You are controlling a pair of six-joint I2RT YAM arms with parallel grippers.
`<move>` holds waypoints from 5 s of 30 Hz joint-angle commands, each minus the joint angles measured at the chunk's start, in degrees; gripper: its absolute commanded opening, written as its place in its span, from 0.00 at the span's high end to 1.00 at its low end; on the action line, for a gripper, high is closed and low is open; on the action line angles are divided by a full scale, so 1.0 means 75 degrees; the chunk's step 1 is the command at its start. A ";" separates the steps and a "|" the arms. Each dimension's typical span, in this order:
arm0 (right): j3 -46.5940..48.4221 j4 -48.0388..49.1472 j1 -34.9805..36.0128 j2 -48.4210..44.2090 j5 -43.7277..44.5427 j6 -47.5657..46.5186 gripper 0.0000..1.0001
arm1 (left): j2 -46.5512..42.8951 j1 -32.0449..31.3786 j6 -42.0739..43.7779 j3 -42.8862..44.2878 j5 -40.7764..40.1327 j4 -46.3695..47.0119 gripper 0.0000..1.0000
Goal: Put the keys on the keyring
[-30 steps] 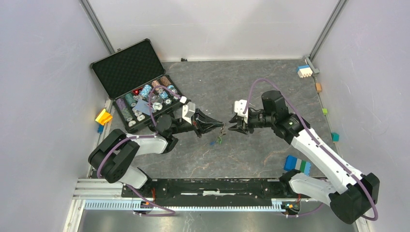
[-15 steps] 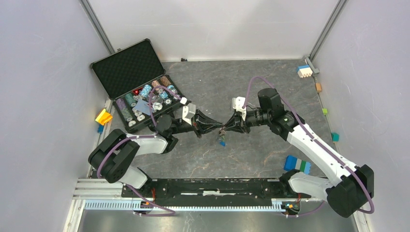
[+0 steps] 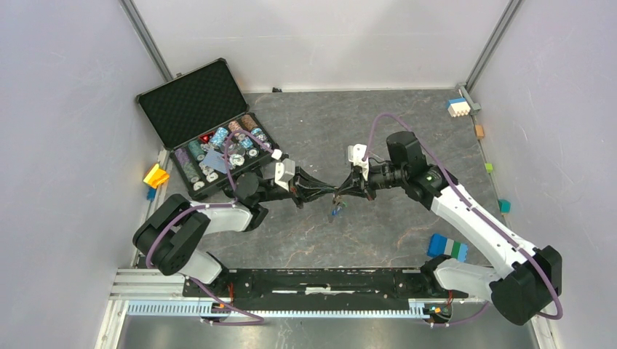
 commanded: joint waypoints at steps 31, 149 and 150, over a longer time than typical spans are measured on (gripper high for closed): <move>0.2048 -0.2663 0.1321 0.1029 0.2932 -0.1555 1.00 | -0.1126 -0.0061 0.4516 0.1363 0.0781 -0.5379 0.72; -0.0261 0.1093 0.0235 0.0131 0.0850 0.0276 0.49 | -0.0503 0.0168 -0.0513 0.0252 -0.1084 0.0030 0.98; -0.0263 0.1127 0.0230 0.0162 0.0738 0.0301 0.50 | -0.0504 0.0168 -0.0514 0.0252 -0.1084 0.0035 0.98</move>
